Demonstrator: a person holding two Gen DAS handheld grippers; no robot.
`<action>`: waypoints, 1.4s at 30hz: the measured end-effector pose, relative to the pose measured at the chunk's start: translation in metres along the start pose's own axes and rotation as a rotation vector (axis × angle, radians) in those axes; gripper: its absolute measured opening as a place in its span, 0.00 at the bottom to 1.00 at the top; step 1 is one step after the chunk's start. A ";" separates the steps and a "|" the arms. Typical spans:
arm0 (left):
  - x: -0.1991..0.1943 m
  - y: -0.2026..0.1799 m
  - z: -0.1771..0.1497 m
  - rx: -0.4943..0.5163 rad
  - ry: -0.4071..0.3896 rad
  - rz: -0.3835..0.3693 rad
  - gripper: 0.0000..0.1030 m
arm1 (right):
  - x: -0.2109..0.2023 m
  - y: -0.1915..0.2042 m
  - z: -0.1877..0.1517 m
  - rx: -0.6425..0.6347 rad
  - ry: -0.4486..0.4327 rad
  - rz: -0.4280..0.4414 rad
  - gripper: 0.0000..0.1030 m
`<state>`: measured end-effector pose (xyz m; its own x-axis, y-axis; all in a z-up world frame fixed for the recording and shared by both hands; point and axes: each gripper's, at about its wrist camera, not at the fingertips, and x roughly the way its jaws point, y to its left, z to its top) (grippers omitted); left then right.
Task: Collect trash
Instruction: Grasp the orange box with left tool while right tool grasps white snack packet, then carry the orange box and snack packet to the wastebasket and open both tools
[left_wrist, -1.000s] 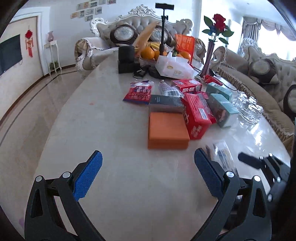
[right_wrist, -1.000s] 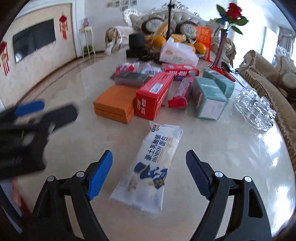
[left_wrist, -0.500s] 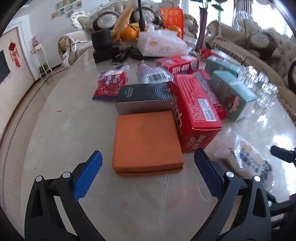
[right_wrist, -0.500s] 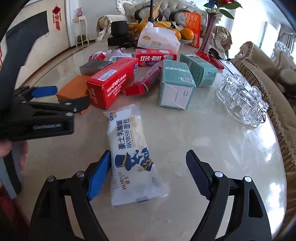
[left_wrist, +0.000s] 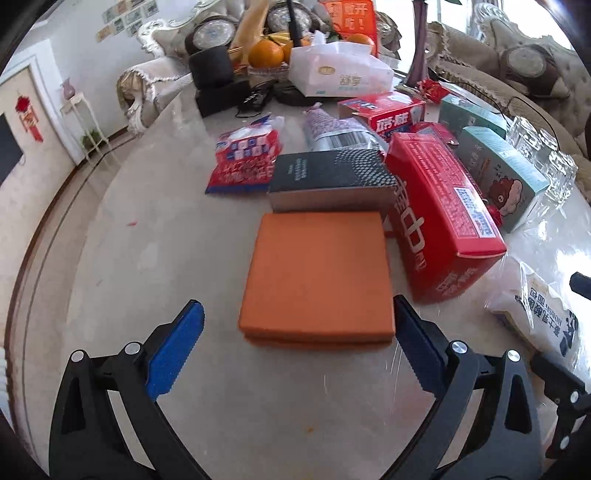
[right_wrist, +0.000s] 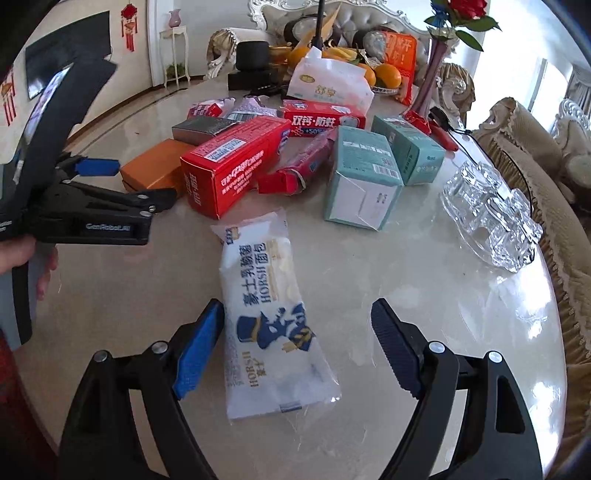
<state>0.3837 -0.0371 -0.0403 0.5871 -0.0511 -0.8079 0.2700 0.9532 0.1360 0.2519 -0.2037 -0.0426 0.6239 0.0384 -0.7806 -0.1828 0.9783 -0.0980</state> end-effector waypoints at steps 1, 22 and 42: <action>0.001 -0.001 0.002 0.012 0.002 -0.001 0.94 | 0.001 0.002 0.001 -0.010 0.004 -0.003 0.75; -0.114 0.027 -0.066 -0.121 -0.179 -0.138 0.69 | -0.067 0.003 -0.035 0.074 -0.105 0.229 0.29; -0.181 -0.081 -0.329 -0.048 0.125 -0.386 0.69 | -0.129 0.053 -0.232 -0.008 0.143 0.301 0.29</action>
<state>0.0047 -0.0075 -0.0937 0.3515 -0.3736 -0.8584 0.4143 0.8843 -0.2152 -0.0143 -0.2037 -0.0905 0.4277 0.2960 -0.8541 -0.3495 0.9255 0.1457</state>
